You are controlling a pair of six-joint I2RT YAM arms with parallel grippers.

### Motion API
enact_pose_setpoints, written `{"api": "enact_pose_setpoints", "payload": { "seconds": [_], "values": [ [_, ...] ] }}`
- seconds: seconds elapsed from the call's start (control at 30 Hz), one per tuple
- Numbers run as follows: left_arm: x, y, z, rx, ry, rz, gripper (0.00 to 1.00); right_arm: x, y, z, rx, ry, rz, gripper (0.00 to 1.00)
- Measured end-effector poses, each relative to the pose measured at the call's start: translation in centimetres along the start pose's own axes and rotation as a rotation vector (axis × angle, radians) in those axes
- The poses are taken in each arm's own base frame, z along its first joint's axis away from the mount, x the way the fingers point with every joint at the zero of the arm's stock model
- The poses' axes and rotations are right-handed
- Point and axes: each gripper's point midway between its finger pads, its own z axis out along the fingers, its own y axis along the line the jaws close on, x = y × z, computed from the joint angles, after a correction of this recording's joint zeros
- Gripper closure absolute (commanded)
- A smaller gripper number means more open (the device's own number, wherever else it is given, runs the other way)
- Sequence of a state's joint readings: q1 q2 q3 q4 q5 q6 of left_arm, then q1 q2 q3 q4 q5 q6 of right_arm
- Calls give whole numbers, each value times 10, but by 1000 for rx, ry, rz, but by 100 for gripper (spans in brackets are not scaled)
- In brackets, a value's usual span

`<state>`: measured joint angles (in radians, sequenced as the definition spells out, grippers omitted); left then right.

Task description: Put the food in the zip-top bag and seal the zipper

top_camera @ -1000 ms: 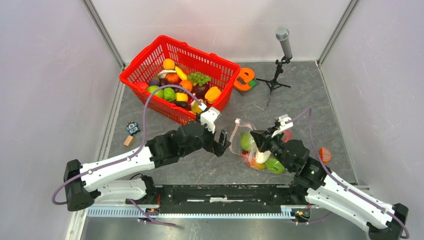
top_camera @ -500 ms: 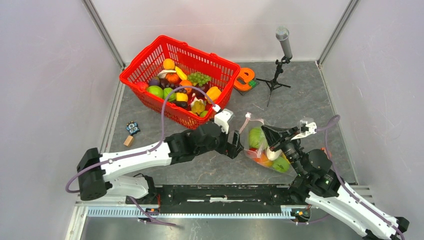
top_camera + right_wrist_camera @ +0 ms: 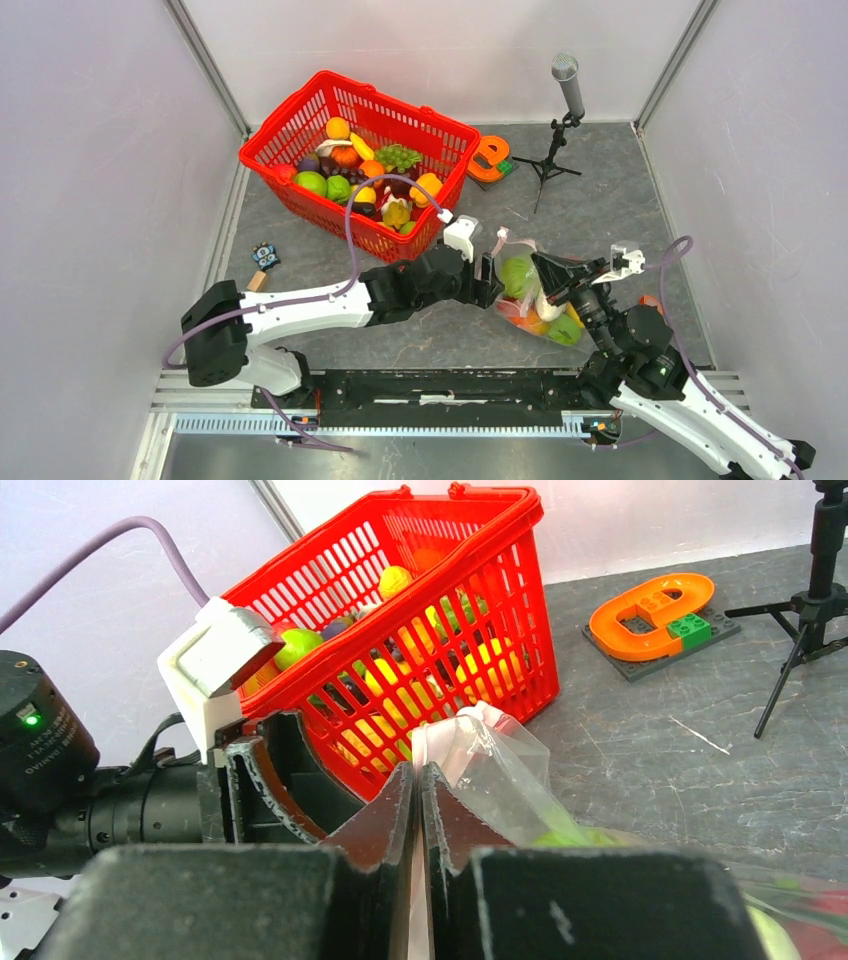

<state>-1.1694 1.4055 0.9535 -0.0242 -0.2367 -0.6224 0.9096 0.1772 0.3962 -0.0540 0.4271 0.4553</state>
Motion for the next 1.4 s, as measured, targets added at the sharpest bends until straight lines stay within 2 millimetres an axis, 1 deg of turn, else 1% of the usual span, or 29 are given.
{"api": "enact_pose_setpoints", "payload": {
  "seconds": [0.07,0.13,0.2,0.3,0.33,0.43,0.57,0.63,0.7,0.8,0.83,0.93,1.0,1.07,1.1,1.13,1.23,1.3,1.4],
  "values": [
    [1,1,4,-10,-7,-15,11,0,-1,-1,3,0,-1,90],
    [-2,2,7,-17,-32,-32,12,0,-2,-2,5,1,-2,90],
    [-6,6,7,-28,-63,-47,20,0,-3,-3,6,3,-4,90],
    [-8,10,8,-49,-82,-57,25,0,-3,-4,7,3,-7,90],
    [-9,10,8,-51,-85,-60,26,0,-4,-4,10,1,-8,90],
    [-8,7,10,-33,-84,-80,36,-1,-6,-4,18,-5,-9,90],
    [8,5,17,-6,-47,-98,50,-3,-7,-4,25,-11,-18,90],
    [14,5,19,2,-30,-95,62,-2,-7,-2,26,-10,-23,90],
    [14,4,19,6,-27,-95,74,0,-7,0,28,-2,-29,90],
    [14,4,19,7,-28,-88,95,2,-6,0,26,4,-31,89],
    [14,5,19,6,-29,-81,98,2,-6,0,24,4,-31,88],
    [10,5,19,0,-36,-46,98,2,-3,0,9,7,-34,82],
    [3,3,18,0,-42,-9,98,3,1,1,-17,15,-48,70],
    [-8,-2,15,8,-56,39,98,4,9,1,-64,27,-79,57],
    [-13,-4,13,14,-65,60,98,4,14,1,-86,36,-95,52],
    [-21,-7,9,21,-78,92,98,3,20,2,-117,46,-119,49],
    [-40,-13,0,39,-110,156,98,-6,38,3,-194,60,-175,47],
    [-52,-15,-9,60,-131,192,98,-19,48,6,-224,58,-221,47],
    [-67,-9,-21,71,-151,230,98,-39,52,8,-223,32,-279,46]
  ]
}}
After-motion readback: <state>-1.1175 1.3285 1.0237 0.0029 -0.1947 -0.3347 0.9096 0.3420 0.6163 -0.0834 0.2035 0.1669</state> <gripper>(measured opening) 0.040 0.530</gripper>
